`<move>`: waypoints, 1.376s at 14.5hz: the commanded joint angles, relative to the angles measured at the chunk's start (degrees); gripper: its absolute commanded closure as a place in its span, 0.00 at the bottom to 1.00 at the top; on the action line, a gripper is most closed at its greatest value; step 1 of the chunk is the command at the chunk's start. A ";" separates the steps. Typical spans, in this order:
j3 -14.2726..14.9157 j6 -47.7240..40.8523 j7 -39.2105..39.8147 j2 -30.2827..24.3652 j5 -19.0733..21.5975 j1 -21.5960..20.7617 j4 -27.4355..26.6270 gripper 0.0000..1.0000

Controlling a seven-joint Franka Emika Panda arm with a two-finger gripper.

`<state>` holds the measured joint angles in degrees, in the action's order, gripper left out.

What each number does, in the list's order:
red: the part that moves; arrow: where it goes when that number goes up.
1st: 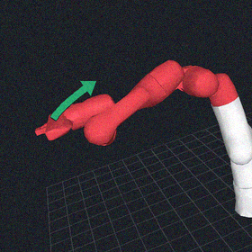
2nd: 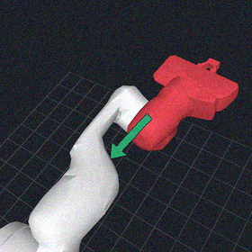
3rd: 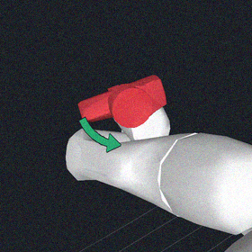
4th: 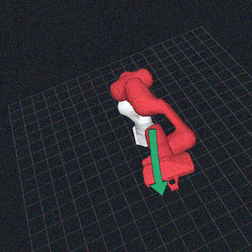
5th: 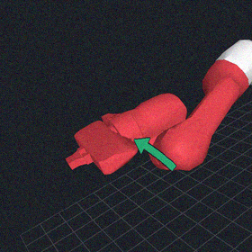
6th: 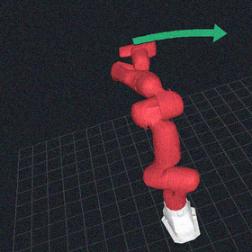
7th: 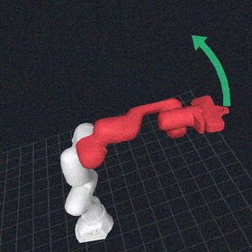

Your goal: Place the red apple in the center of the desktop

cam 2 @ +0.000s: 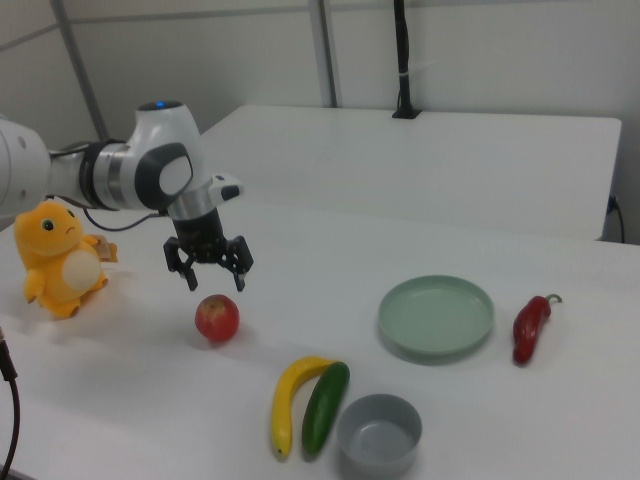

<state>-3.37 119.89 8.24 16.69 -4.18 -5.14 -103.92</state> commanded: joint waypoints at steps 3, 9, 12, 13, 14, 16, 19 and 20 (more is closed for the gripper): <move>-0.14 -9.39 -3.48 -6.13 -0.31 -0.31 6.08 0.00; 0.91 -25.39 -7.45 -14.22 1.80 -0.22 14.79 0.00; 2.41 -31.10 -8.23 -17.74 6.43 -0.31 15.58 0.00; 3.02 -31.73 -10.50 -18.18 7.50 -0.31 15.59 0.00; 3.46 -31.56 -10.96 -18.19 7.60 -0.39 15.50 0.00; 3.64 -28.16 -9.92 -17.49 7.60 -0.31 13.93 0.00; 4.16 -20.67 -9.91 -17.75 8.92 -0.31 11.19 0.00; 4.17 -20.66 -9.82 -17.49 9.01 -0.31 11.11 0.00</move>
<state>-0.17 95.53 -1.04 -0.46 3.26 -4.81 -90.59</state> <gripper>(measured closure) 0.000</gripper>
